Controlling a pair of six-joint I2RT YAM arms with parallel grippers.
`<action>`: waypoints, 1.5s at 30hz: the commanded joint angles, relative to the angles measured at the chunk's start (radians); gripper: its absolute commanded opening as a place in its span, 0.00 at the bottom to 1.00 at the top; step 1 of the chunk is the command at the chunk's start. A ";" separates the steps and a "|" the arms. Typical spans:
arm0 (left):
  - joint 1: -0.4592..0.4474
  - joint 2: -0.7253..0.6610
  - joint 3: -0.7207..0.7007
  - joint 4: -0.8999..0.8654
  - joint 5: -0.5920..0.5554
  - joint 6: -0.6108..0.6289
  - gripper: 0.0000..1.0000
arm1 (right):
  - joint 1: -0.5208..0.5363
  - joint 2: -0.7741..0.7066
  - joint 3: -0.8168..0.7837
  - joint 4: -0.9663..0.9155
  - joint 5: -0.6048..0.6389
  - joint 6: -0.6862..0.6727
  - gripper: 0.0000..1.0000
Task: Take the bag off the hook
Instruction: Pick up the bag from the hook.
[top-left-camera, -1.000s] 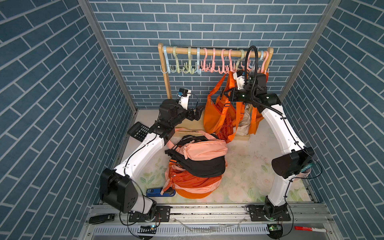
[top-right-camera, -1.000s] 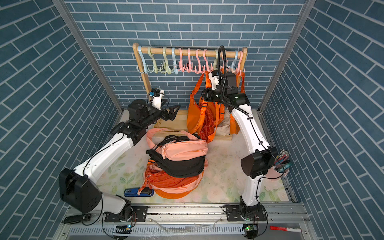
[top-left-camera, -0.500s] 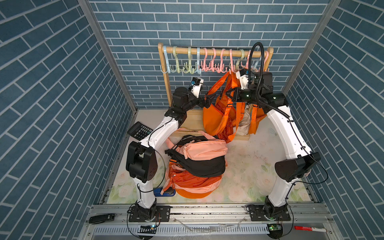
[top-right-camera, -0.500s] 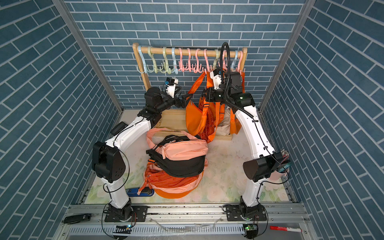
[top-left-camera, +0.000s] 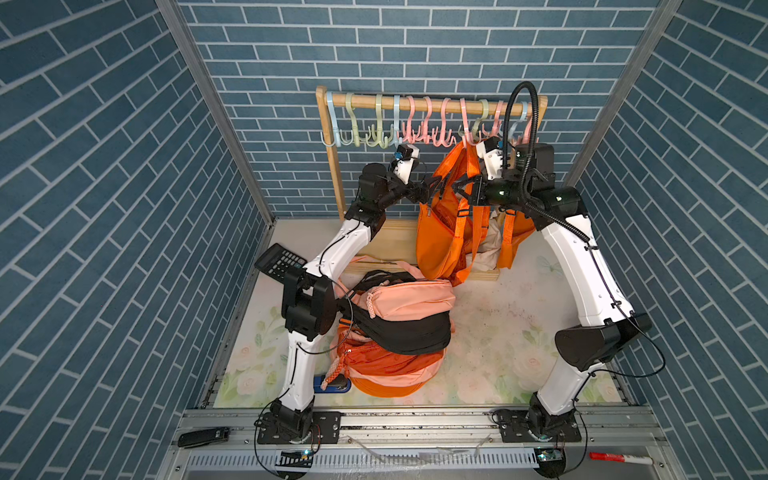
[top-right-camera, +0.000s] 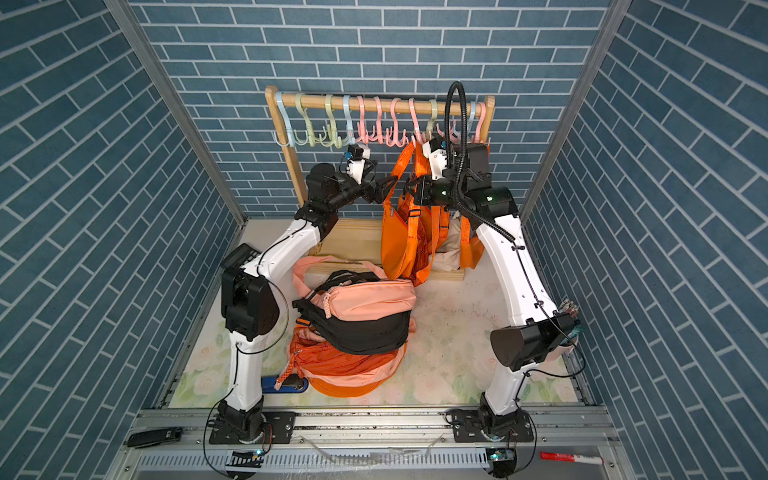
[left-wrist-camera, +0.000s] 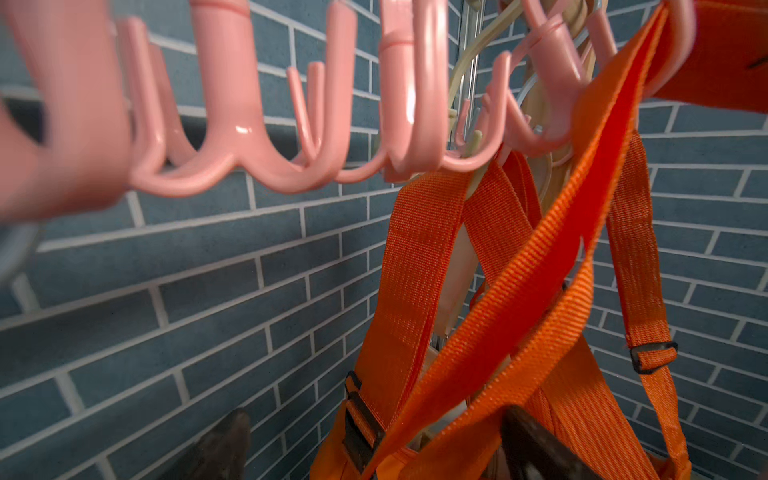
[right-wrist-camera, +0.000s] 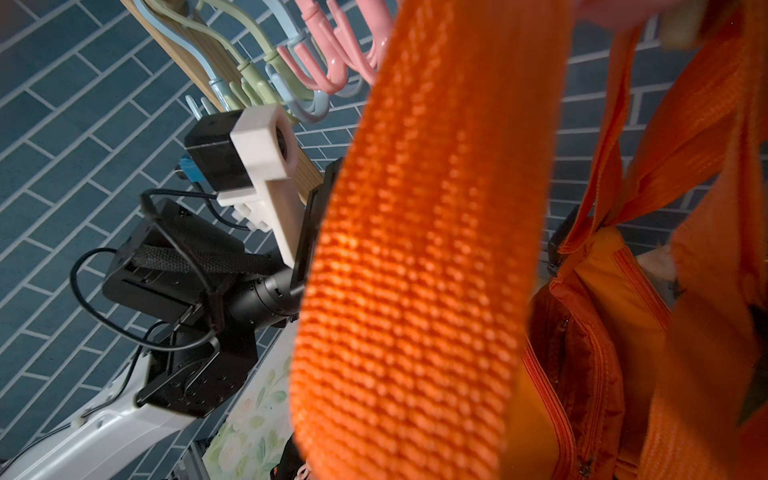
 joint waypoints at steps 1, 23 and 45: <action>-0.001 0.023 0.058 0.007 0.031 -0.019 0.94 | 0.004 -0.042 -0.012 -0.026 -0.024 -0.022 0.00; -0.021 0.146 0.224 0.073 0.084 -0.151 0.00 | 0.001 -0.157 -0.134 -0.018 0.088 -0.050 0.00; -0.021 -0.015 0.072 0.017 0.001 -0.195 0.00 | -0.058 -0.042 -0.006 -0.005 0.091 0.023 0.00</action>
